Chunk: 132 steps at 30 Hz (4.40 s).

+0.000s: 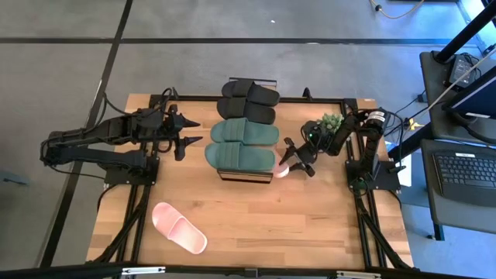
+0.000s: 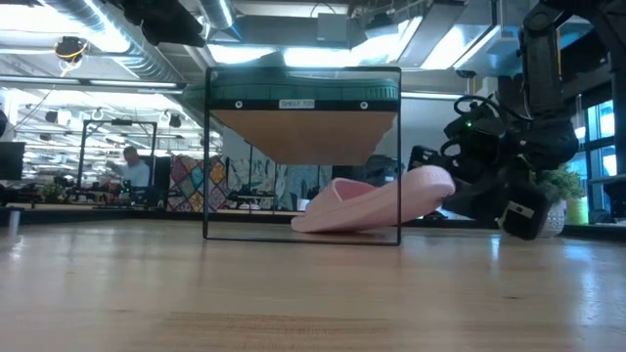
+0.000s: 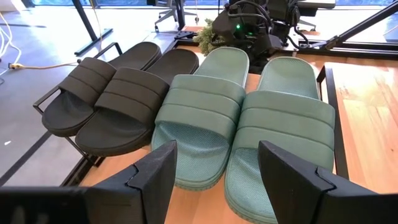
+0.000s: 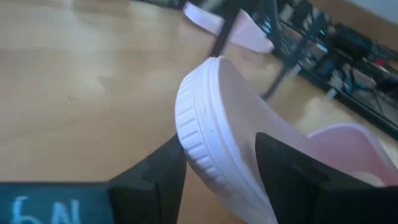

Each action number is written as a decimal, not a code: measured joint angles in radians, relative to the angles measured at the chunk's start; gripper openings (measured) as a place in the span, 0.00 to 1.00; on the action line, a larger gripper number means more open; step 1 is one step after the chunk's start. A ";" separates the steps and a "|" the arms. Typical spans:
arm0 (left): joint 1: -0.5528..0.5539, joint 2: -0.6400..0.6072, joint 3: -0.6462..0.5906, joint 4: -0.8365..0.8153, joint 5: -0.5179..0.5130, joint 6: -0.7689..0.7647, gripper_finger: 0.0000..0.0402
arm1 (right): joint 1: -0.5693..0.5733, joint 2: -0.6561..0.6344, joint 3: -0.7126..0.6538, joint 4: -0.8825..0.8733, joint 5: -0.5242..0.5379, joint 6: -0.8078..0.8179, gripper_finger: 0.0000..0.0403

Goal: Pick and place slides into the shelf
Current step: Put the top pink slipper under the shelf

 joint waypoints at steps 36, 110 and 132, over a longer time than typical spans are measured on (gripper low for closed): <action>0.000 0.000 0.000 -0.002 0.000 -0.002 0.54 | 0.001 -0.080 -0.081 0.015 0.257 -0.007 0.79; 0.000 0.000 0.000 -0.081 0.001 -0.033 0.54 | 0.177 -0.272 0.063 -0.382 1.438 0.238 0.79; 0.000 0.000 0.000 -0.081 0.001 -0.033 0.54 | 0.345 -0.500 0.063 -0.467 1.588 0.321 0.79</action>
